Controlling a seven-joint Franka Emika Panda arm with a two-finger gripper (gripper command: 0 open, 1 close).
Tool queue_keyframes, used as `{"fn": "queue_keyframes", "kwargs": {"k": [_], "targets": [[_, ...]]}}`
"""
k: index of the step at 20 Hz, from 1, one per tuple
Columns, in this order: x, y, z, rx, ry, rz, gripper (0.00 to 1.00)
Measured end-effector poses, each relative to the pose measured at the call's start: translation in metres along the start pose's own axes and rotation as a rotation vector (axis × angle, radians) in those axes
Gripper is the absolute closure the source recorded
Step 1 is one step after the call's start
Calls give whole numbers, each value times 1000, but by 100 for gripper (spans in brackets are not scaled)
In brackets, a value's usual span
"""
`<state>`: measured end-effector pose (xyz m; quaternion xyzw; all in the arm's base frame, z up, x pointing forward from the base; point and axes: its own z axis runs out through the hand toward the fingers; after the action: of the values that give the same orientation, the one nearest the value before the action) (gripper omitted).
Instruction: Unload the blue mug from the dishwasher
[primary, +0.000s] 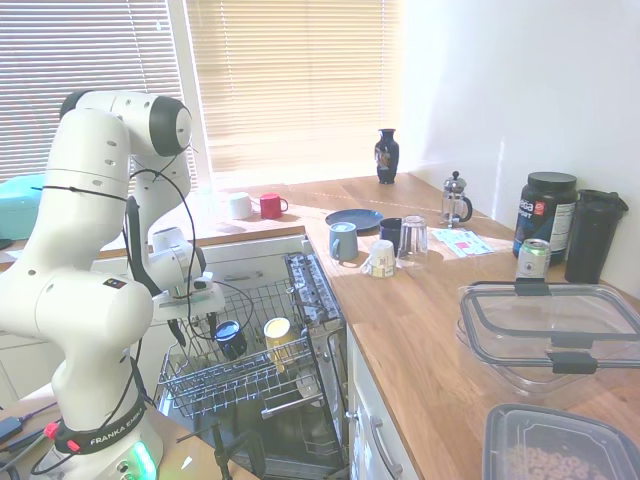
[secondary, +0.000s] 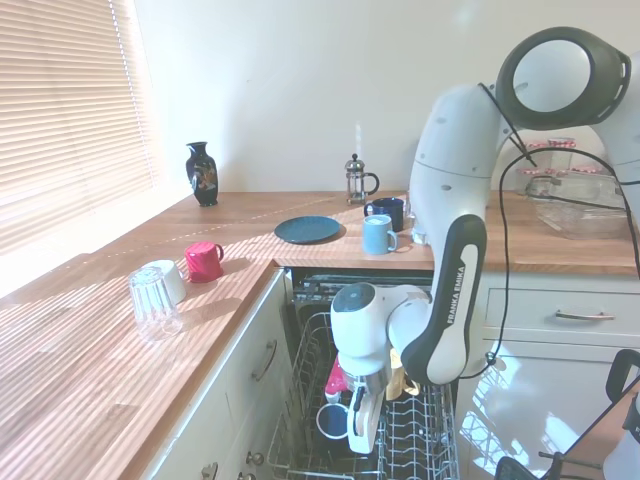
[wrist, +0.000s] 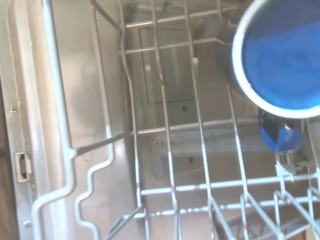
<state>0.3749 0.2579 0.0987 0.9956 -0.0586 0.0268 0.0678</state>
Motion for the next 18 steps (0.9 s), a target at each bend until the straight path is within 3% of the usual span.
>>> {"fn": "queue_keyframes", "kwargs": {"k": [5, 18], "targets": [[9, -17, 18, -8, 15, -6, 0], [40, -13, 69, -30, 33, 22, 0]]}}
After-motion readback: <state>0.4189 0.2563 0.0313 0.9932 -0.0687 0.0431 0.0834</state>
